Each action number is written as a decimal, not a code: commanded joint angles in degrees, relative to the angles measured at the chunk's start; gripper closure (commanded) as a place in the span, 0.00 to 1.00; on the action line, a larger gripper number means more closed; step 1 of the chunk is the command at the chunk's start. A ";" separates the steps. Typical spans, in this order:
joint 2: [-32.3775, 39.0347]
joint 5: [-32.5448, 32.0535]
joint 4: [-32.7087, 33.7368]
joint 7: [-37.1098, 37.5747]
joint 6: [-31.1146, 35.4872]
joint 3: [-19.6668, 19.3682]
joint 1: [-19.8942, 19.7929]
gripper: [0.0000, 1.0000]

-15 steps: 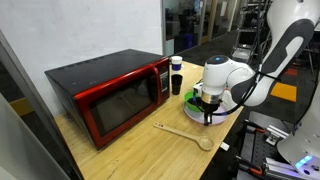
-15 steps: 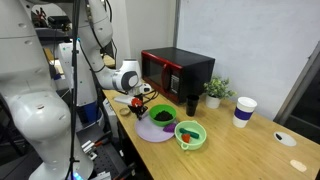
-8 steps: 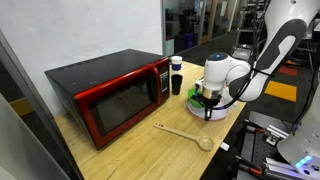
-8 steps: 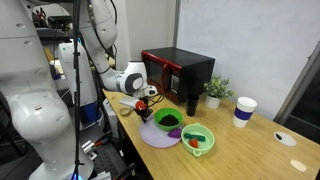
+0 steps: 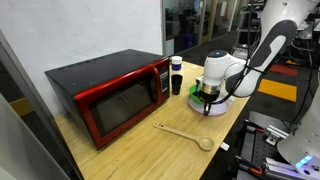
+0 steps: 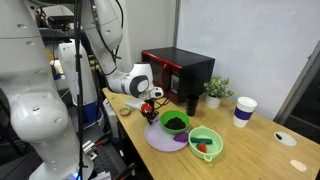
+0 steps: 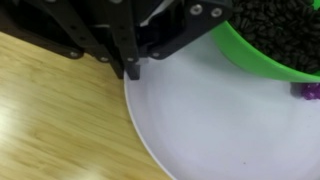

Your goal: Open the microwave door, place the dark green bowl in it, then close the microwave door

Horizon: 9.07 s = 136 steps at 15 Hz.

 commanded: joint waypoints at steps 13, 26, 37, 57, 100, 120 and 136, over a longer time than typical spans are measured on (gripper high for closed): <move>8.19 1.97 5.57 -10.69 3.93 -3.25 -5.77 0.98; 4.89 9.91 6.50 -17.92 1.53 -1.03 -7.90 0.06; -5.18 31.95 8.90 -32.98 -8.07 4.20 -6.37 0.00; -17.64 33.44 12.12 -10.85 -8.35 8.46 5.75 0.00; 3.37 12.79 39.55 12.81 -19.71 7.76 4.90 0.55; -12.67 17.94 23.46 13.73 -18.48 9.68 5.29 0.94; -25.24 18.99 21.56 16.90 -30.99 12.82 4.53 0.00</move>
